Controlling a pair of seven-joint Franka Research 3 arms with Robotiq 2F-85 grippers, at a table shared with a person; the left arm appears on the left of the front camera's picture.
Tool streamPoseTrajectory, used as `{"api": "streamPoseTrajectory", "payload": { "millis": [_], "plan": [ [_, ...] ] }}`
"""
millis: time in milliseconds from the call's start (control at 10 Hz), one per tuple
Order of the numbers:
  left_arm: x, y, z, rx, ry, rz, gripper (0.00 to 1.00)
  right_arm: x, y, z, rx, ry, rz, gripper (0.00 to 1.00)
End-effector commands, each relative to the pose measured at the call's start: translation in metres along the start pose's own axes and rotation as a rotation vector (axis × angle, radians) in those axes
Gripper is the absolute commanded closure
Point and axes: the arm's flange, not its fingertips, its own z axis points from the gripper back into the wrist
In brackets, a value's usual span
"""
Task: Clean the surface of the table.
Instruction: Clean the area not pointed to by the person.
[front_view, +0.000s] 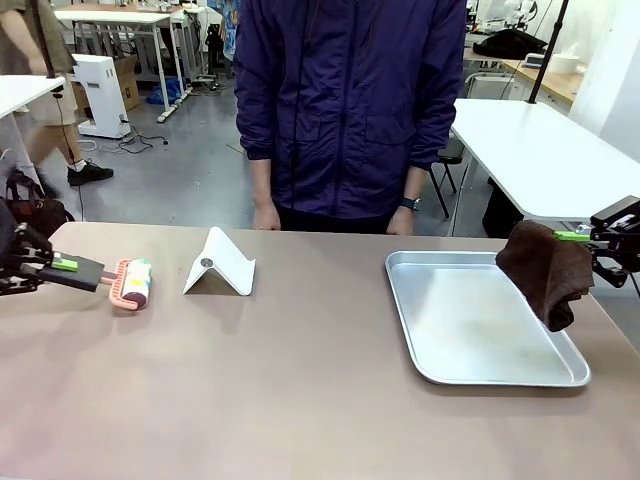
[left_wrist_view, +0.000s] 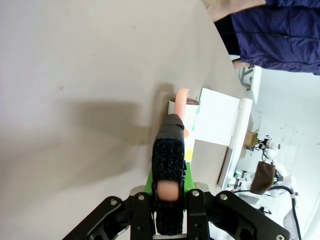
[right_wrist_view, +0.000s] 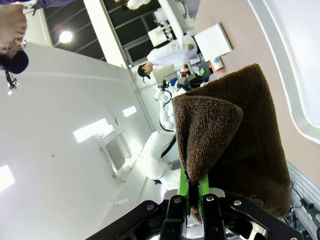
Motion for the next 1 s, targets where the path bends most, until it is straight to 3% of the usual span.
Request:
{"api": "streamPoseTrajectory", "payload": {
  "millis": [0, 400, 600, 900],
  "plan": [
    [0.007, 0.004, -0.031, 0.128, 0.036, 0.01, 0.78, 0.001, 0.006, -0.002, 0.012, -0.001, 0.009, 0.91],
    [0.008, -0.027, -0.035, 0.035, 0.054, -0.061, 0.78, 0.001, 0.006, -0.002, 0.012, -0.001, 0.009, 0.91],
    [-0.005, -0.044, -0.002, -0.037, -0.004, -0.127, 0.78, 0.001, 0.006, -0.002, 0.012, -0.001, 0.009, 0.91],
    [-0.055, -0.066, 0.068, -0.183, -0.092, -0.284, 0.78, 0.001, 0.006, -0.002, 0.012, -0.001, 0.009, 0.91]
  ]
}}
